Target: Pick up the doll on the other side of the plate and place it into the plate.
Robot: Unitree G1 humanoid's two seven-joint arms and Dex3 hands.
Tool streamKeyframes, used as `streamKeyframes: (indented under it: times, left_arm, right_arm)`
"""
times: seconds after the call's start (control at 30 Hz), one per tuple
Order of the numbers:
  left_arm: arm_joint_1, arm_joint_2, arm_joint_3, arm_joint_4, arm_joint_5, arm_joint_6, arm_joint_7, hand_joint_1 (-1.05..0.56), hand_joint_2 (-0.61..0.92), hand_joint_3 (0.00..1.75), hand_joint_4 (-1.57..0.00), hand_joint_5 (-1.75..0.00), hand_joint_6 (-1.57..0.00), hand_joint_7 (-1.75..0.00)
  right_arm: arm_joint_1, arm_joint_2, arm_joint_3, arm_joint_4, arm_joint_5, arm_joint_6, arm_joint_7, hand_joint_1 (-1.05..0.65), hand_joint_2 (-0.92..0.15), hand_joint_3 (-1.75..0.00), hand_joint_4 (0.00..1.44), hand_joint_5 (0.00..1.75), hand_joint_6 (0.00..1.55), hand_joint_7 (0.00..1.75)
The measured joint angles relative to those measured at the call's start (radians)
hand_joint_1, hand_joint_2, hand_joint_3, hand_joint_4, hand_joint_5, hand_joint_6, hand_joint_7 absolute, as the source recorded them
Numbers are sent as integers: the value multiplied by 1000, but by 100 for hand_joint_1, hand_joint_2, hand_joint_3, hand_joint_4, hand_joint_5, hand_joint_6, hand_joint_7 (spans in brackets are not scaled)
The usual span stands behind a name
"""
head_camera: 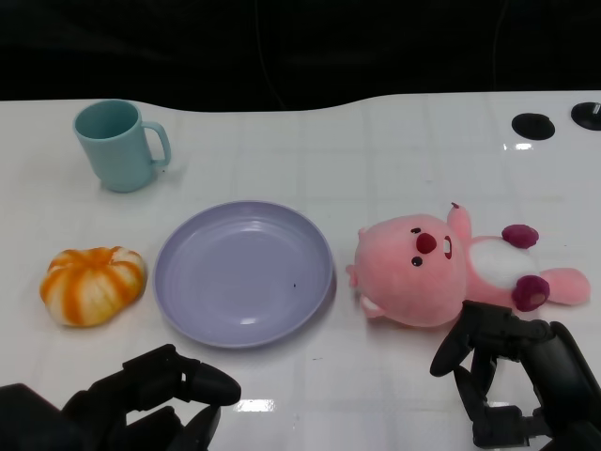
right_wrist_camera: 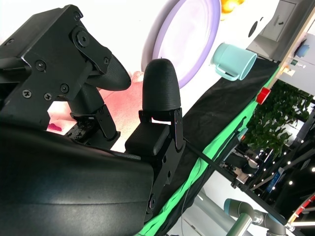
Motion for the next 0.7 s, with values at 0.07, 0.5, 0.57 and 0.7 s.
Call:
streamKeyframes:
  times: [0.07,0.5,0.57,0.7]
  left_arm:
    - [0,0,0,0,1,0,0,-27,84,67,-56,-170,-54,-128]
    - [-1,-2,-1,0,1,2,0,-27,83,66,-57,-171,-54,-128]
    - [-1,-4,0,0,0,4,0,-27,83,66,-57,-170,-54,-128]
    - [-3,-7,1,0,-1,9,0,-27,83,67,-57,-171,-54,-128]
  right_arm:
    - [0,0,0,1,-1,0,0,2,-26,-148,88,175,82,139]
    - [-6,0,0,10,-2,0,0,2,-25,-148,88,175,82,139]
    - [-6,0,0,10,-2,0,0,1,-25,-148,88,175,82,139]
    - [-6,0,0,10,-3,1,0,2,-26,-148,87,175,82,139]
